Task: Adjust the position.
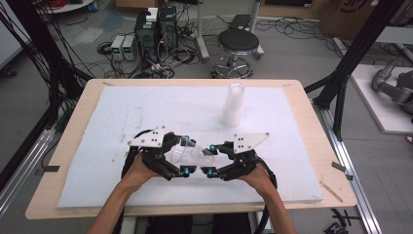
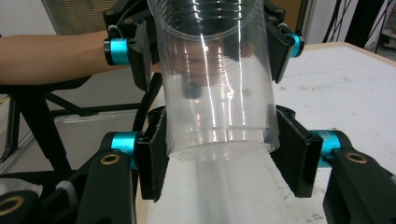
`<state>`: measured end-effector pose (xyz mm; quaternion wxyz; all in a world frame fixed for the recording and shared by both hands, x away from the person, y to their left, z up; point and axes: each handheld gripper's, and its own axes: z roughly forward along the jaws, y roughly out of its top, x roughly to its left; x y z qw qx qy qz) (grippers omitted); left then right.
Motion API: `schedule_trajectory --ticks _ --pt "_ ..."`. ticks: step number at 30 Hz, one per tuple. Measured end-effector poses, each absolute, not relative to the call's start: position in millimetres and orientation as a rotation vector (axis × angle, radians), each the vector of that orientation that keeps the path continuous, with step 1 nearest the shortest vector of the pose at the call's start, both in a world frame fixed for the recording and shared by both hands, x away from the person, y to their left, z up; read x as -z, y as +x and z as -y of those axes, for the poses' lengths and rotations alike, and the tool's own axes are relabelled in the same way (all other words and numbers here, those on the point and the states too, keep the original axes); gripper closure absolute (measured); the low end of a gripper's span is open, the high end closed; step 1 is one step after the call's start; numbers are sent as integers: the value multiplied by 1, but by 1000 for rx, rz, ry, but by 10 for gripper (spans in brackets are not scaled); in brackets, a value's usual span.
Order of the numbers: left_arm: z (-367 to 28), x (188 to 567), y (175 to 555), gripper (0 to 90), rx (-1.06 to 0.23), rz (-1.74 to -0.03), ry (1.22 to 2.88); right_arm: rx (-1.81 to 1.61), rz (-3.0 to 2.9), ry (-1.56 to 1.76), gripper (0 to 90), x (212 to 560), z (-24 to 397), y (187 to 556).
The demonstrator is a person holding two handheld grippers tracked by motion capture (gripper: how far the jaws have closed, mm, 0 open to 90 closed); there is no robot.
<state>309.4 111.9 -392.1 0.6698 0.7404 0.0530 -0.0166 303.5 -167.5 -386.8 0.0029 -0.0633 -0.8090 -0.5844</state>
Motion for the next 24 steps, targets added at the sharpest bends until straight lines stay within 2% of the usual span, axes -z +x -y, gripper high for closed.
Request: schedule_trajectory --ticks 4,10,12,14,24 --pt "-113 392 309 296 36 -104 1663 1829 2536 -188 429 387 167 304" --pt "-113 392 308 314 27 -102 1668 1821 2545 -182 427 388 165 304" --pt "-114 391 309 316 21 -101 1672 1817 2552 -178 371 389 165 304" --pt "-115 391 309 323 19 -104 1675 1805 2565 -200 128 390 161 301" --pt "-118 390 309 323 -8 -114 1710 1778 2616 -252 121 390 156 298"
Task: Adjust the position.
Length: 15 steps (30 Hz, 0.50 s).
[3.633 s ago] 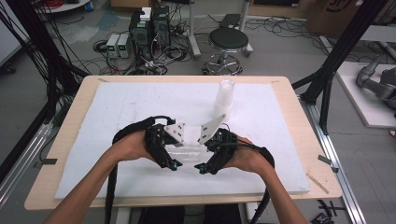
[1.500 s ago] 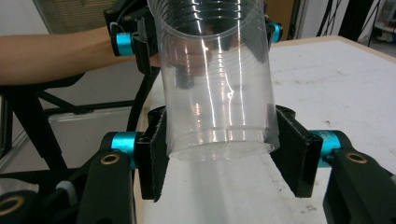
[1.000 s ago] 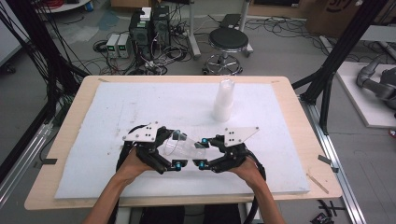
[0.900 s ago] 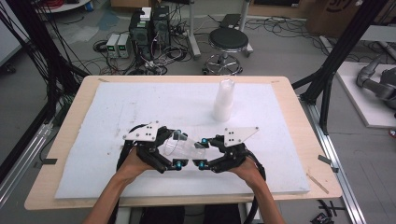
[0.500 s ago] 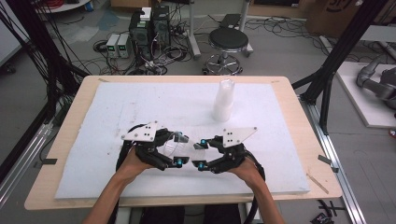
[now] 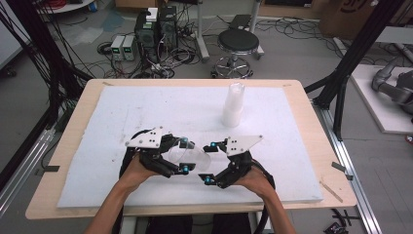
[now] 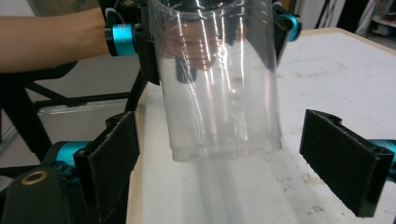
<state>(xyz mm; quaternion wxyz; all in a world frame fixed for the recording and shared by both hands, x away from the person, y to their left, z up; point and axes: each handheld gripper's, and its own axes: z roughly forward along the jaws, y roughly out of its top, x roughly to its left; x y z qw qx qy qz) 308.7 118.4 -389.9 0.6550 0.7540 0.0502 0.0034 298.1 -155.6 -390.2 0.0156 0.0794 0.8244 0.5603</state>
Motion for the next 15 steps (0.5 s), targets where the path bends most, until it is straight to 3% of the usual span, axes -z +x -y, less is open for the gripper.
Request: schedule_trajectory --ticks 10,15 --pt "-126 369 329 322 -127 -210 2055 -1537 -2427 569 122 408 192 298" --pt "-122 357 342 323 -126 -210 2182 -1473 -2363 724 122 418 214 297"
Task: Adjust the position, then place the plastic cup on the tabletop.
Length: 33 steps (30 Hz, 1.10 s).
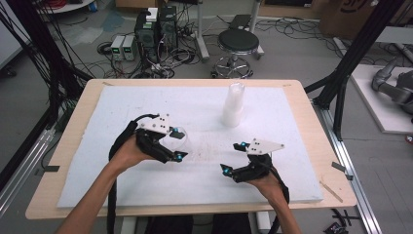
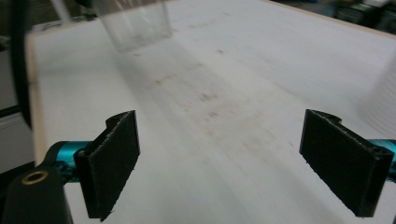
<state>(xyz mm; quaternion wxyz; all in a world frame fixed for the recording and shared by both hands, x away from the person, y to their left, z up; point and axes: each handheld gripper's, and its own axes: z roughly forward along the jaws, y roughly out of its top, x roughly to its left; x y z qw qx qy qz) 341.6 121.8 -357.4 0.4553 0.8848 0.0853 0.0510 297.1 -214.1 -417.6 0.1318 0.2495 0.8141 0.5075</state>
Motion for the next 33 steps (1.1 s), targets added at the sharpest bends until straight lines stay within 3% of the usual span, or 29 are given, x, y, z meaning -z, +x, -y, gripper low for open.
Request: schedule_trajectory --ticks 10,33 --pt "-110 342 365 324 -73 -194 2402 -1330 -2196 1021 122 445 250 298" --pt "-110 341 367 325 -85 -213 2419 -1311 -2202 1062 122 454 255 301"
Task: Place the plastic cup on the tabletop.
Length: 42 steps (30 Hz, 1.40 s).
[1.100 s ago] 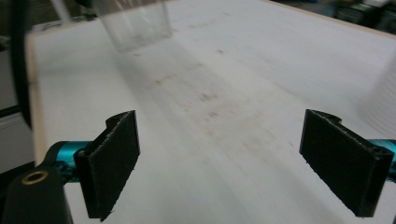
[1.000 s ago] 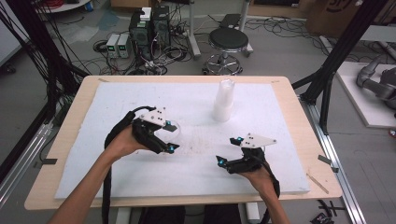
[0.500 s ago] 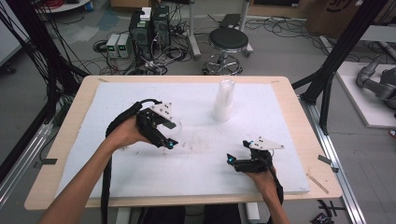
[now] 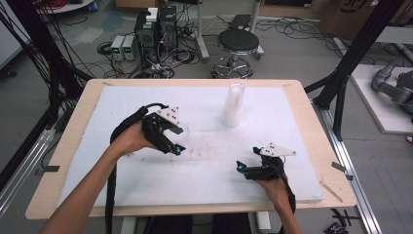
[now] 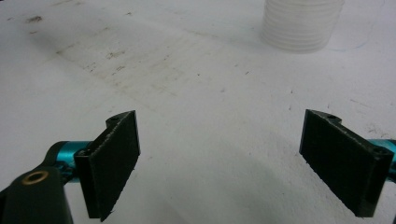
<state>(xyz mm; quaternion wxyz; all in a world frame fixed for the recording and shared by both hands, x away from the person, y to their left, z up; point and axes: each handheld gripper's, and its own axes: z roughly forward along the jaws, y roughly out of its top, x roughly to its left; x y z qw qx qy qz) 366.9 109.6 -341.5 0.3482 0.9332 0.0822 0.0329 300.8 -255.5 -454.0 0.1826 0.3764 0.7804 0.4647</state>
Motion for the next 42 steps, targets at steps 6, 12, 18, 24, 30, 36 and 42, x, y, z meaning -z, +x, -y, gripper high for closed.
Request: schedule_trajectory --ticks 6,12,18,24,30,36,42 --pt "-107 343 368 325 -90 -214 2427 -1313 -2203 1060 122 454 256 301" --pt "-99 353 376 325 -99 -244 2439 -1309 -2204 1059 122 454 256 301" --pt "-83 370 382 325 -112 -270 2478 -1314 -2210 1052 122 454 256 301" --pt "-72 379 389 328 -143 -295 2495 -1322 -2208 1064 122 454 256 301" --pt "-69 393 387 330 -160 -344 2476 -1328 -2213 1064 122 454 257 302" --pt "-66 404 388 331 -163 -349 2470 -1325 -2217 1068 122 454 257 301" --pt "-65 414 388 351 -147 -372 2453 -1329 -2216 1067 123 455 257 302"
